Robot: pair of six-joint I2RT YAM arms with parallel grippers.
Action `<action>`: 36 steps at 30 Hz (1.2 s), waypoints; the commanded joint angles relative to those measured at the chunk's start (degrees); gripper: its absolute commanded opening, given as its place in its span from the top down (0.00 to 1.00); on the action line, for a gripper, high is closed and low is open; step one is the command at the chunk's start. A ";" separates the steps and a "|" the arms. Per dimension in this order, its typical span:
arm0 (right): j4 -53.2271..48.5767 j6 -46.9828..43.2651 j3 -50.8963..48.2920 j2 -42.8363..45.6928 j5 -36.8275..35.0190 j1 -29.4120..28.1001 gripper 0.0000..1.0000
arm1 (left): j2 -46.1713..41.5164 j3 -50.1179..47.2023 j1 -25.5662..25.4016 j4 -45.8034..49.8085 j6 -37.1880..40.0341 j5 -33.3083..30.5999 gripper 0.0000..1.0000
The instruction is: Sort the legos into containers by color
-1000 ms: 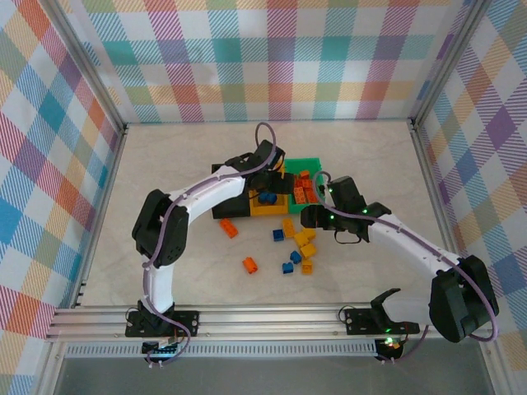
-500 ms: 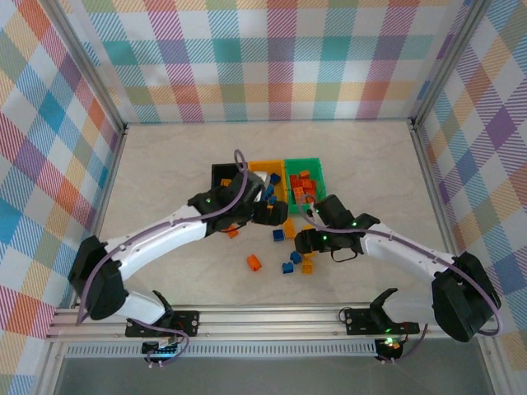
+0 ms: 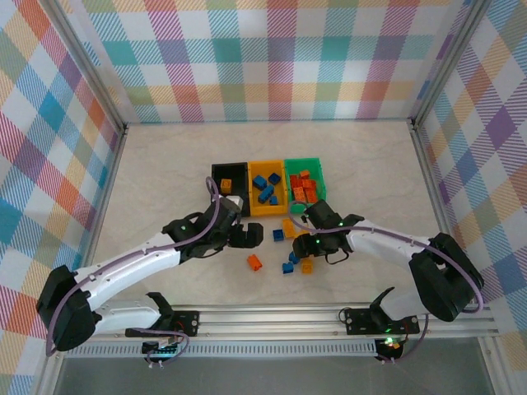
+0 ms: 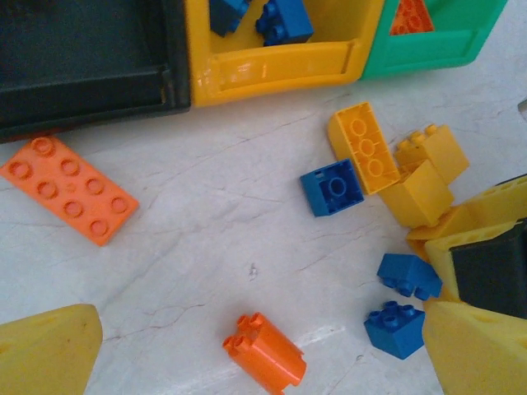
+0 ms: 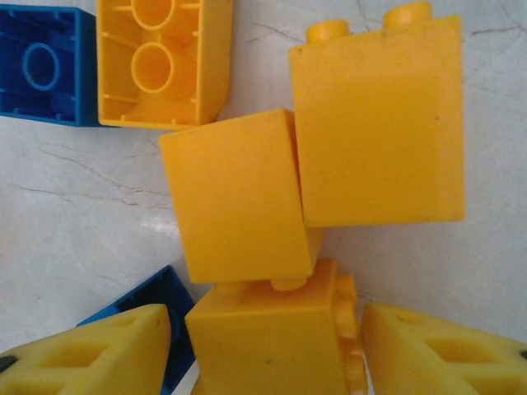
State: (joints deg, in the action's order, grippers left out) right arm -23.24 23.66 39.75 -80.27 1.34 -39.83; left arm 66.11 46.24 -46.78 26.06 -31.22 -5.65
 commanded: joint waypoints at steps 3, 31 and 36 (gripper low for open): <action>-0.51 0.42 0.10 -1.37 -0.88 -0.59 0.45 | -2.61 -1.33 1.32 2.53 -1.29 -1.86 0.00; -0.66 -2.42 39.33 -18.98 8.67 -4.55 0.61 | -15.45 -9.27 5.40 14.51 -7.36 -9.60 0.00; -4.88 -3.70 55.77 -31.33 7.13 -4.55 0.61 | -18.57 -10.60 5.58 15.31 -7.15 -8.29 0.00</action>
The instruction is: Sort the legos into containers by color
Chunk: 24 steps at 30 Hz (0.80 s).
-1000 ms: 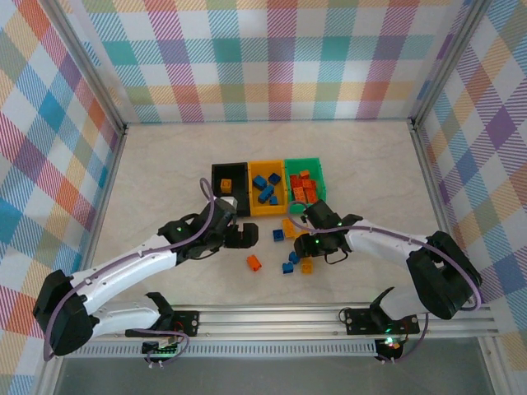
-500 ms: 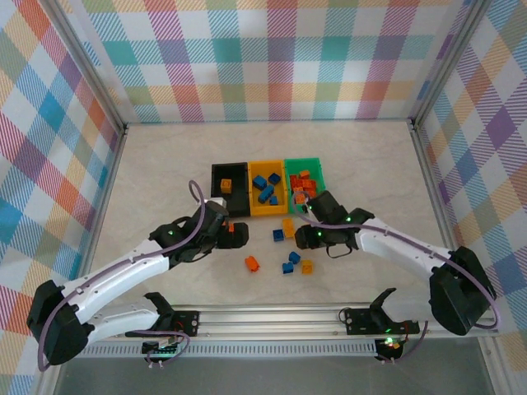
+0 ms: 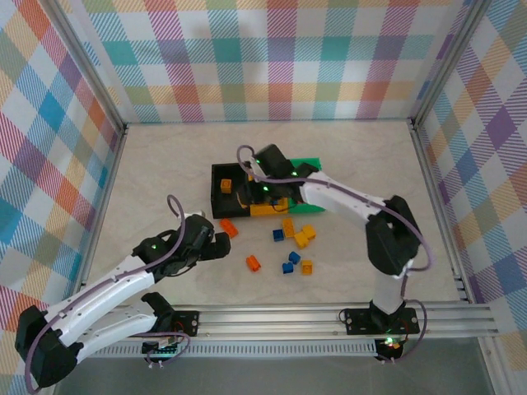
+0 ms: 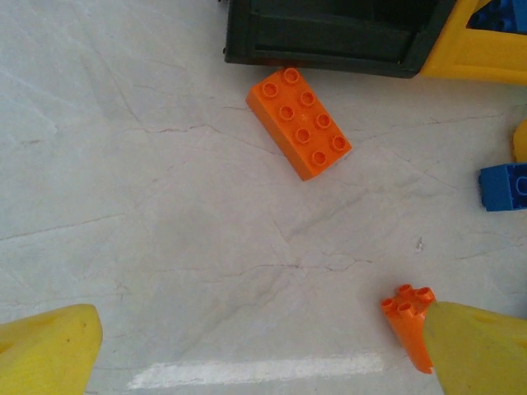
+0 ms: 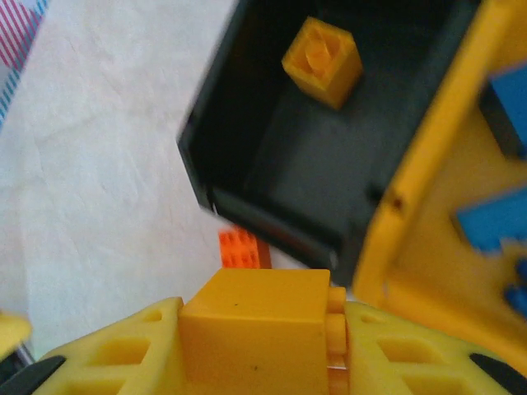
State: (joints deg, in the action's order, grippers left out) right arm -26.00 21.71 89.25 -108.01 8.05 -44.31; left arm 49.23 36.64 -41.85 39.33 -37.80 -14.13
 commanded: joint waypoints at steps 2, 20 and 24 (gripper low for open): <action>-4.16 -2.11 12.15 -8.14 -0.34 -0.06 0.61 | -2.37 -1.04 0.75 2.63 -0.33 0.34 0.00; -0.49 -2.66 8.80 -2.68 -8.01 0.63 0.37 | 1.70 1.85 0.84 -2.26 4.96 8.00 0.00; 3.14 -0.84 -3.69 6.71 -11.07 1.70 0.37 | 6.53 4.19 -0.85 -6.89 5.28 11.61 0.00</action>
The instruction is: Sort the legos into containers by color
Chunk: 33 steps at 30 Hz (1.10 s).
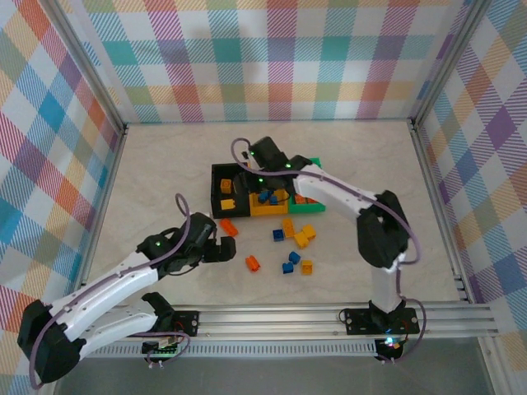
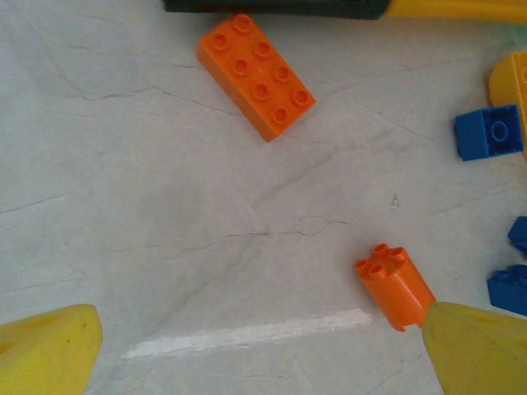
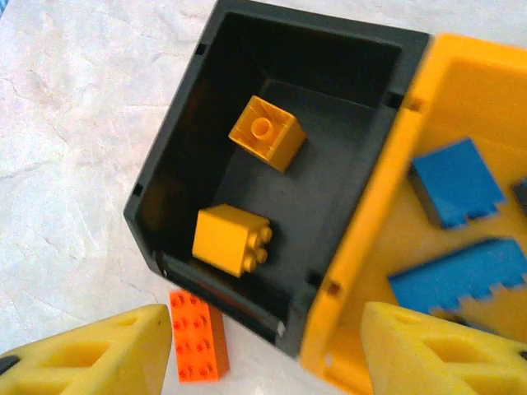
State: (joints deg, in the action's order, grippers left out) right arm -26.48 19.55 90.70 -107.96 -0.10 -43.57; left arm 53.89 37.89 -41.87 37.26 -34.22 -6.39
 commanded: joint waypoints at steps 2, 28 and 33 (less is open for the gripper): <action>5.20 3.07 -12.75 12.23 -3.32 2.61 0.37 | 5.60 5.03 -3.15 -7.12 2.02 4.45 0.00; 3.67 7.43 -48.60 47.17 -2.60 16.12 0.36 | 55.35 40.76 -14.46 -10.19 10.51 2.96 0.37; 3.98 7.25 -49.12 48.64 -2.01 16.73 0.36 | 53.53 37.67 -12.23 -13.82 7.06 -2.68 0.36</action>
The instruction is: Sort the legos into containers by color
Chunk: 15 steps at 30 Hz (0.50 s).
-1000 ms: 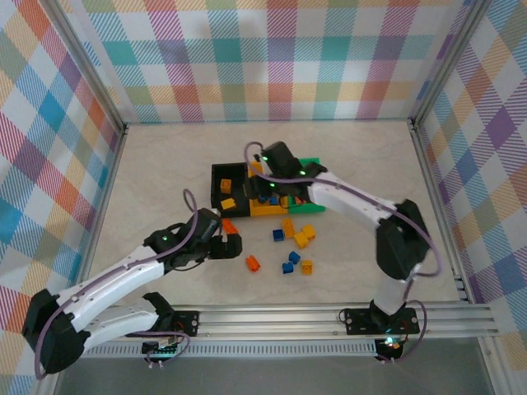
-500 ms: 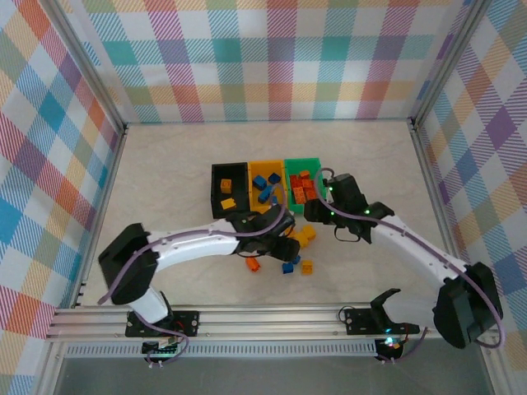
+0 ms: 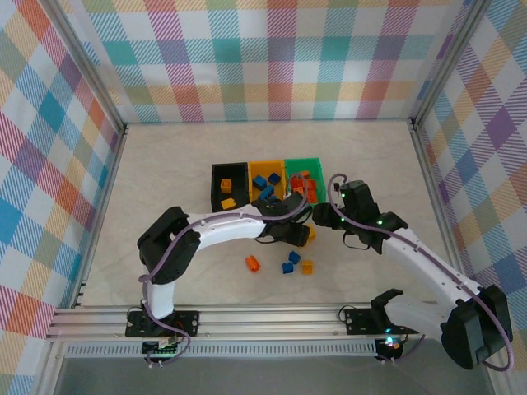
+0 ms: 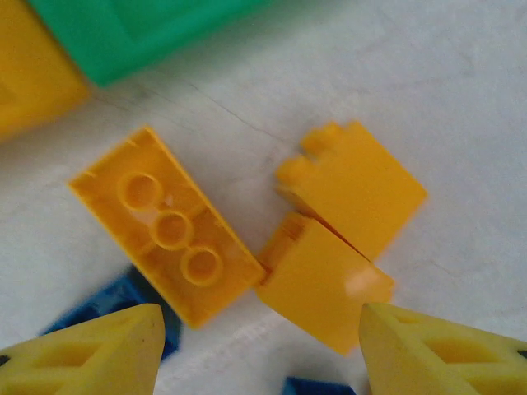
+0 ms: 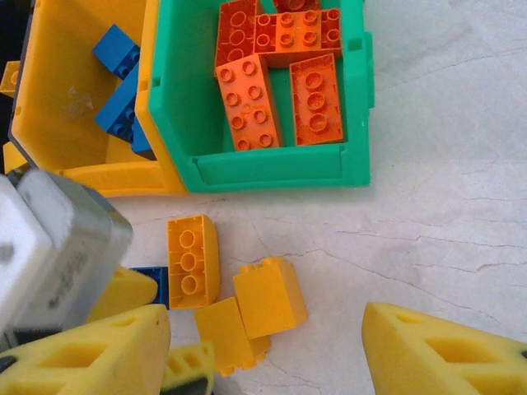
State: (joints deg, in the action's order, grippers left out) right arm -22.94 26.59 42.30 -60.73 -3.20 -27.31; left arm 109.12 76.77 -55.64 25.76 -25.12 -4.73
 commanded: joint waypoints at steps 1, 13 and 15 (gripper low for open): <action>0.37 0.13 -0.64 1.49 1.09 0.50 0.36 | -1.84 -1.71 1.87 -3.06 -2.29 -5.02 0.36; 0.12 0.15 -0.72 4.00 1.25 0.76 0.36 | 4.58 0.58 3.08 -3.58 -2.89 -8.32 0.41; 0.04 0.19 -0.80 4.21 1.28 0.76 0.36 | 5.20 0.39 3.01 -3.27 -3.08 -7.69 0.43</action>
State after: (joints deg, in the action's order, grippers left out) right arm -22.96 26.59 42.09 -57.76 -2.72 -26.94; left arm 113.45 76.34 -53.08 22.28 -27.62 -11.64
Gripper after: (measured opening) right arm 0.636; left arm 0.584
